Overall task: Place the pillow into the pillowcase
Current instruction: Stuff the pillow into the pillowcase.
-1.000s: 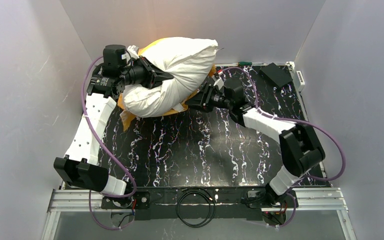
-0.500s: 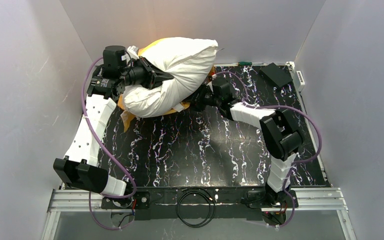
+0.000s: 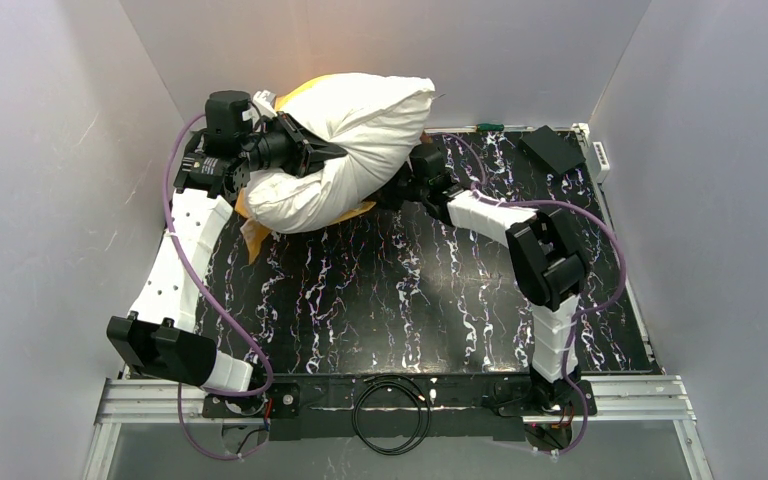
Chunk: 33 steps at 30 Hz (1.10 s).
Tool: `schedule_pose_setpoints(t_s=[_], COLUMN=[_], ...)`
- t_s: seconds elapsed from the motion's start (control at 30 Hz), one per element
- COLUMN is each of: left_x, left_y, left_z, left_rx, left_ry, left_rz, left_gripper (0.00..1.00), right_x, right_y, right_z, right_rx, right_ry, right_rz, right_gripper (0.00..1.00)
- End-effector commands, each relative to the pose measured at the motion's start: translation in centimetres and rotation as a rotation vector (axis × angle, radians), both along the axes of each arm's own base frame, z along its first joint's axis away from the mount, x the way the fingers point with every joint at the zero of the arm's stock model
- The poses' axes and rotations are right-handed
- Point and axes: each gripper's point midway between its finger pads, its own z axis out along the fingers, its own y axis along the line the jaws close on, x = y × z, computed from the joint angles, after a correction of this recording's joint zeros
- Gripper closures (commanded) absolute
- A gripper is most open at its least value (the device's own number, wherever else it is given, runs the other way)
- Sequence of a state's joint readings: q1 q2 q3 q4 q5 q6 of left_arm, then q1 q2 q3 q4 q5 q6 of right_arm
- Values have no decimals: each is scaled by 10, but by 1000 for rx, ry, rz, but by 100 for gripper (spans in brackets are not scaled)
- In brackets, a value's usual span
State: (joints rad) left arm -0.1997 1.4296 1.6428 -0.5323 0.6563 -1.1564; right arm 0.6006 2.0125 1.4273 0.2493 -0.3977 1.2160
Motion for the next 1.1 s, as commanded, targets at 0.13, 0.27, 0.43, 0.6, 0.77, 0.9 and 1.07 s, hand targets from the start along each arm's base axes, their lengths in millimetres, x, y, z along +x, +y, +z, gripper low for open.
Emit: schedule_pose_setpoints(t_s=[0.13, 0.27, 0.43, 0.6, 0.77, 0.9, 1.07], left_x=[4, 6, 7, 9, 12, 14, 13], left_y=[14, 15, 12, 12, 10, 10, 9], left_z=[11, 10, 12, 12, 15, 16, 18], left_rx=[20, 31, 19, 11, -1, -4, -11], left_ry=[-43, -39, -39, -41, -48, -52, -56], left_rz=[65, 65, 56, 56, 56, 57, 50], left_gripper=[100, 100, 100, 100, 100, 100, 100], right_x=[-75, -104, -97, -90, -98, -116, -131], right_y=[-63, -103, -114, -104, -110, -119, -116], right_z=[-42, -69, -33, 26, 68, 99, 135], right_rx=[-206, -272, -318, -251, -240, -214, -98], right_ry=[-68, -4, -80, -151, -156, -164, -186], right_rz=[131, 126, 137, 139, 125, 112, 111], right_gripper=[95, 70, 37, 39, 40, 35, 47])
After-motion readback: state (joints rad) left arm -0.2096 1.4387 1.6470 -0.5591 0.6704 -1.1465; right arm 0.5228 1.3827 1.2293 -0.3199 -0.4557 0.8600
